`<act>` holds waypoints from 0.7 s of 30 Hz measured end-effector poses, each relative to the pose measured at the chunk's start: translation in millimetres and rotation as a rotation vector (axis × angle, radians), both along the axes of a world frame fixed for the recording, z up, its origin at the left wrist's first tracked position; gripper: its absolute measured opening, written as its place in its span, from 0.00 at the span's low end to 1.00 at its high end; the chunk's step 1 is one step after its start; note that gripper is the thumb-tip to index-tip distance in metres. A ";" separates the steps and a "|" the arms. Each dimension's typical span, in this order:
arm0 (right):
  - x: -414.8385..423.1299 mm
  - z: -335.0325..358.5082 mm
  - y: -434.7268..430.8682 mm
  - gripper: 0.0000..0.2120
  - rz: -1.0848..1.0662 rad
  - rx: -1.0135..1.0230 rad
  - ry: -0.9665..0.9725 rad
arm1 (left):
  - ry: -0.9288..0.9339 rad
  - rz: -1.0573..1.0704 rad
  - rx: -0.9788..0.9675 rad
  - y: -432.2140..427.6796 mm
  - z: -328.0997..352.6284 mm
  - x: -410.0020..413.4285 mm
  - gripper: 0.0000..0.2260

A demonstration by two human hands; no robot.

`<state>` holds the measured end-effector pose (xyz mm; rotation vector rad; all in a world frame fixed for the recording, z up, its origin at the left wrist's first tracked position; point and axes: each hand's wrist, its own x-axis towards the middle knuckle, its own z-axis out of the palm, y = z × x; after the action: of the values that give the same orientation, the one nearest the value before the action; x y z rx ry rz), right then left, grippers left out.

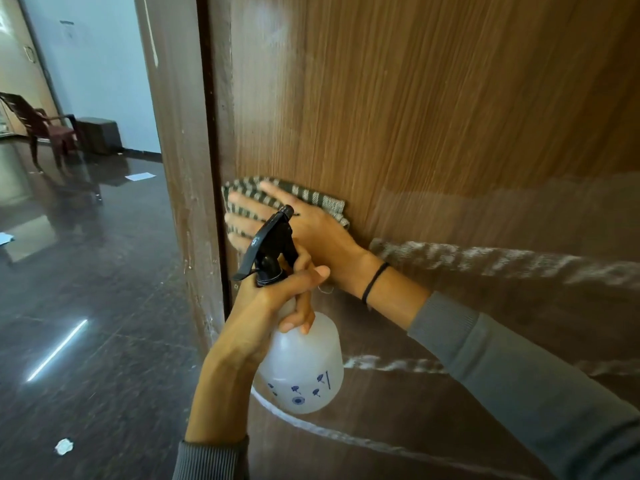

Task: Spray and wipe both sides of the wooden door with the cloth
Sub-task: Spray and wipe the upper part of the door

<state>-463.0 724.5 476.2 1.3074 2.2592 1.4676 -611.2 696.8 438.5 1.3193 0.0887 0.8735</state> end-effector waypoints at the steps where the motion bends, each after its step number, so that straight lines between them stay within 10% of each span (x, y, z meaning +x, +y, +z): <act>1: 1.3 -1.5 1.7 0.26 -0.059 -0.053 -0.082 | 0.006 0.008 0.006 -0.6 1.1 0.3 0.13; 12: -18.5 110.5 14.9 0.25 -0.087 0.347 0.175 | -0.018 -0.014 -0.008 2.6 3.3 -7.1 0.13; 21: 6.7 -54.0 -25.7 0.21 0.063 0.106 0.183 | 0.005 0.087 -0.014 -0.4 3.8 -15.6 0.11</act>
<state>-456.3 698.8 422.2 1.4698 2.3849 1.5674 -626.8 696.4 442.2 1.3128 0.1566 0.9413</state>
